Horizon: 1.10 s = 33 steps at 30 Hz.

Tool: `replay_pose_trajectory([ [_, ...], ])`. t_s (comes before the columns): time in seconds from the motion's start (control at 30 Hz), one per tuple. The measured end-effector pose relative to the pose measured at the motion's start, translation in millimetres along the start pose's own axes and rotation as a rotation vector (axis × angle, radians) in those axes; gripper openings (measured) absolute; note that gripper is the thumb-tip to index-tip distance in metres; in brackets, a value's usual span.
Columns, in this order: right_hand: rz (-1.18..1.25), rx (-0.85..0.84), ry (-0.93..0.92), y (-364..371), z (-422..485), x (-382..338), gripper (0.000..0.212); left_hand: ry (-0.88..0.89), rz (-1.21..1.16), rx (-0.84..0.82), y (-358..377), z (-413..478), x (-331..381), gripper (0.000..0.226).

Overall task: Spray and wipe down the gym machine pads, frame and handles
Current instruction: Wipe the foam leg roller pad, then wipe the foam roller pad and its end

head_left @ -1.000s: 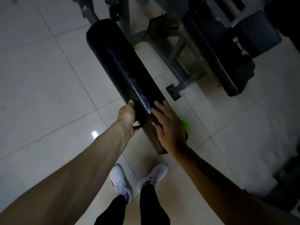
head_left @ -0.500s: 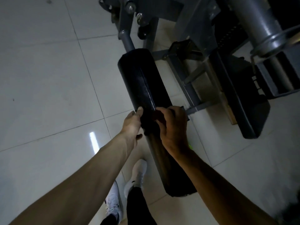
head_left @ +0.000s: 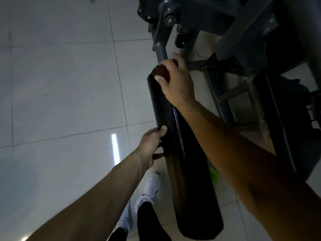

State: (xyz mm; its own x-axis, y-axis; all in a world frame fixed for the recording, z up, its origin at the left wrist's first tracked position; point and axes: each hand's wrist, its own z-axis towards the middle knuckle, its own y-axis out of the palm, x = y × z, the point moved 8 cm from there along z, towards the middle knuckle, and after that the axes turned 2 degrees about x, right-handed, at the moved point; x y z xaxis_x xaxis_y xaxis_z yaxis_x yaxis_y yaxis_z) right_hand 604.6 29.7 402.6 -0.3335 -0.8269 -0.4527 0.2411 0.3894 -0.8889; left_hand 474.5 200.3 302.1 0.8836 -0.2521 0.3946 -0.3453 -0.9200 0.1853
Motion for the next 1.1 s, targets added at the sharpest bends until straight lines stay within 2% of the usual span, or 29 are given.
replay_pose_trajectory([
  [0.2,0.006,-0.048,-0.028,-10.8,-111.0,9.2,0.031,0.054,0.011,0.042,7.7,-21.7,-13.6,0.034],
  [0.3,0.006,-0.049,-0.017,-15.9,-188.2,14.3,0.035,0.049,0.076,0.027,9.7,-38.3,-38.4,0.034],
  [0.4,0.012,-0.015,0.007,-26.8,-267.7,16.2,0.036,0.025,0.143,0.015,9.9,-58.9,-70.6,0.020],
  [0.5,-0.014,0.005,0.057,-32.3,-332.1,16.9,0.039,-0.003,0.173,0.004,11.6,-77.9,-106.3,0.025],
  [0.67,-0.032,0.036,0.070,-36.0,-412.2,20.3,0.040,-0.026,0.223,0.009,17.6,-104.0,-149.3,0.025],
  [0.77,-0.064,0.001,0.075,-42.7,-446.7,22.8,0.041,0.002,0.258,0.026,23.1,-118.8,-156.8,0.025],
  [0.87,-0.081,-0.065,0.077,-50.4,-470.6,23.1,0.051,0.022,0.260,0.060,29.3,-137.4,-157.5,0.024],
  [0.93,-0.044,-0.136,0.127,-57.6,-482.3,25.2,0.058,0.053,0.254,0.087,37.1,-155.9,-156.5,0.022],
  [1.0,0.062,-0.185,0.277,-75.9,-492.6,32.9,0.065,0.132,0.268,0.115,51.8,-182.4,-153.2,0.018],
  [1.1,0.375,-0.097,0.563,-129.0,-503.9,50.0,0.067,0.274,0.307,0.048,88.3,-217.3,-154.6,0.015],
])
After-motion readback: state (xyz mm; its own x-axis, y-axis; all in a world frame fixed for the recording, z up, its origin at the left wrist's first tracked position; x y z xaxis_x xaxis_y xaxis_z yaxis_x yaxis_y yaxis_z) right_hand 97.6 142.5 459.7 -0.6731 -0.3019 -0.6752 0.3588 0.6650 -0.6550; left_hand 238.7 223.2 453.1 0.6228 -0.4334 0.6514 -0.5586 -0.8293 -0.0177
